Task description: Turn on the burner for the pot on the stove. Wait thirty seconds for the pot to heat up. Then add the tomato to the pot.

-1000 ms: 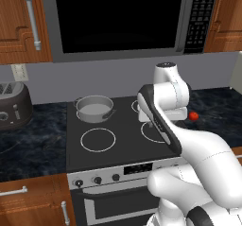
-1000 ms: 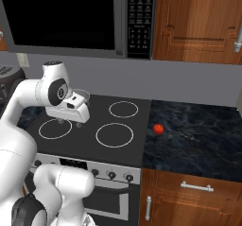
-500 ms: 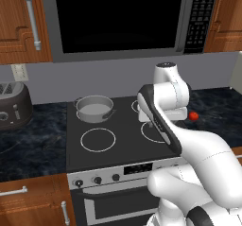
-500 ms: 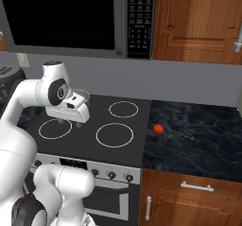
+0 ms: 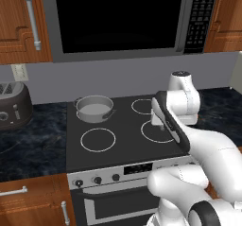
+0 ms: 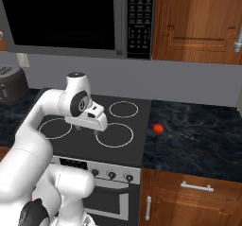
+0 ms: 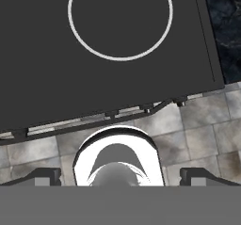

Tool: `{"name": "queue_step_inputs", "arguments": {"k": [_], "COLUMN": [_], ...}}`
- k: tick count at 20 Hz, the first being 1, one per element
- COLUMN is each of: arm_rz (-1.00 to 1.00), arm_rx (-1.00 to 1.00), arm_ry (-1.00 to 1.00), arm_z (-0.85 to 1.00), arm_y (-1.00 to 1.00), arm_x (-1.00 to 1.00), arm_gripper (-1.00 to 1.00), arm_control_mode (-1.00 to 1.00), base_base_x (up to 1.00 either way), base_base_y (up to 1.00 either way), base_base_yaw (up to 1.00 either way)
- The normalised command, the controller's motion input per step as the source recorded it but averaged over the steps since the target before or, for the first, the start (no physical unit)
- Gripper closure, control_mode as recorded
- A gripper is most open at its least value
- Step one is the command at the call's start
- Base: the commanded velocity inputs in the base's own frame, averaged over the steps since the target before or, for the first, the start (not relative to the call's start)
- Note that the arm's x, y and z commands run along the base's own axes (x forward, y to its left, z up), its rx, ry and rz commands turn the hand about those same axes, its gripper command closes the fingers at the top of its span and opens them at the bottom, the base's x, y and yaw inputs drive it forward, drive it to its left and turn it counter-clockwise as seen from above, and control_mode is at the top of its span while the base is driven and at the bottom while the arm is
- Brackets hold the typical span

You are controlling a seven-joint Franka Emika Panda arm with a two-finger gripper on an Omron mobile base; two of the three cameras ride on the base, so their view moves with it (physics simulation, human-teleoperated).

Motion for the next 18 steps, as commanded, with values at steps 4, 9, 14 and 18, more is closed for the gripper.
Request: {"name": "queue_step_inputs", "arguments": {"k": [4, 9, 14, 18], "arm_rz": [0.07, 0.09, 0.18, 0.17], "arm_rx": [0.02, 0.0, 0.0, 0.0], "arm_ry": [0.01, 0.0, -0.11, -0.07], "arm_z": [0.0, 0.0, -0.19, -0.28], "arm_y": [-0.55, -0.44, -0.68, -0.64], "arm_x": [0.42, 0.39, 0.38, 0.36], "arm_gripper": [-1.0, -1.0, -1.0, -1.0], "arm_control_mode": [-1.0, -1.0, -1.0, -1.0], "base_base_x": [0.0, 0.0, 0.0, 0.0], "base_base_y": [0.0, 0.0, 0.0, 0.0], "base_base_yaw": [0.0, 0.0, 0.0, 0.0]}}
